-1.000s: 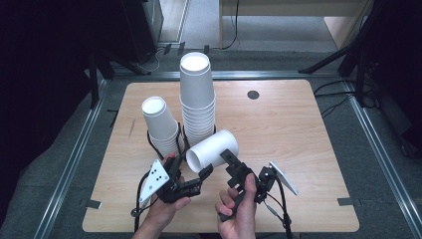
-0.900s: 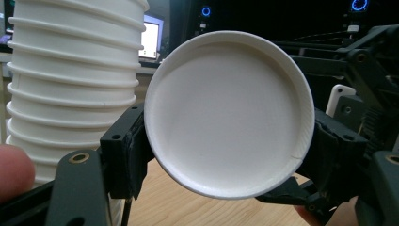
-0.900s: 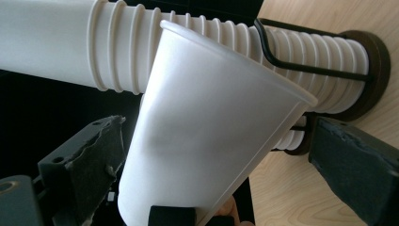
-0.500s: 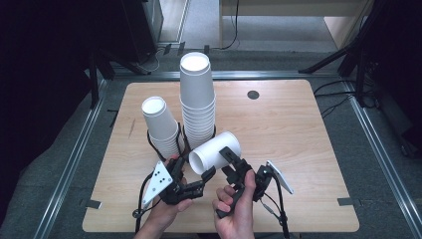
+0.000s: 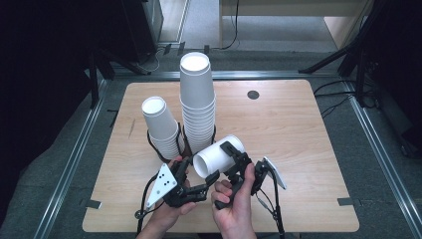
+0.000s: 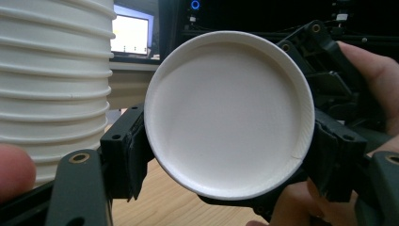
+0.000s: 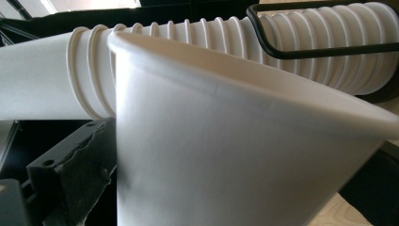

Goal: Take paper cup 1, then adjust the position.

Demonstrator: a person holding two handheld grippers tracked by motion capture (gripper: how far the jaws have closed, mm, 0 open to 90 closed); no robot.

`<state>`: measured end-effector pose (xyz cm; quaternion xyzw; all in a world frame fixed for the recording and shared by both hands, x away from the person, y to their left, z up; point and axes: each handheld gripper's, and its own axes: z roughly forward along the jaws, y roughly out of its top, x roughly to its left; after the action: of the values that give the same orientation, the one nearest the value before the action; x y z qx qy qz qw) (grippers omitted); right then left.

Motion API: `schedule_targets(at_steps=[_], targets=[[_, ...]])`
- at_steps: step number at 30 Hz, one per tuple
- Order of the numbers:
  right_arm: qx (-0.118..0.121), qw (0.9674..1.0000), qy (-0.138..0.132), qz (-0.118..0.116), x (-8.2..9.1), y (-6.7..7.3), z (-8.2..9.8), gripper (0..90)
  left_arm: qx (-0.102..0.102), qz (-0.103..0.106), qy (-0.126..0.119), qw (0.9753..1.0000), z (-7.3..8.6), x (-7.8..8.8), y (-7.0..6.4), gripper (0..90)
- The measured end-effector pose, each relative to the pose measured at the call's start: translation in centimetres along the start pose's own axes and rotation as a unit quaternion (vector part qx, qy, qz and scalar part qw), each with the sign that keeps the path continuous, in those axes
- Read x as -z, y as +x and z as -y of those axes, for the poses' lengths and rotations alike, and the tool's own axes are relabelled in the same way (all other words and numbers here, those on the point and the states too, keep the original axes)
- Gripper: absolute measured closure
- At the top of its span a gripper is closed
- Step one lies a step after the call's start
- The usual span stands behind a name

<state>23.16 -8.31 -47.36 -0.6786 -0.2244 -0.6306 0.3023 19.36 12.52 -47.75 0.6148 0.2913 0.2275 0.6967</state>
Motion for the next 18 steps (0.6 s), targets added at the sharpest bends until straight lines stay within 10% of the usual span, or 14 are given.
schedule_targets(at_steps=[11,18], targets=[[-0.017,0.9996,0.000,-0.024,-0.09,-0.63,-0.39,11.8,0.010,0.007,0.006,0.9999,0.22,0.07,0.25,25.2],[0.018,0.9993,-0.020,-0.028,0.27,-0.42,-0.36,14.6,0.033,0.009,0.025,0.9991,-0.03,0.01,0.46,22.5]])
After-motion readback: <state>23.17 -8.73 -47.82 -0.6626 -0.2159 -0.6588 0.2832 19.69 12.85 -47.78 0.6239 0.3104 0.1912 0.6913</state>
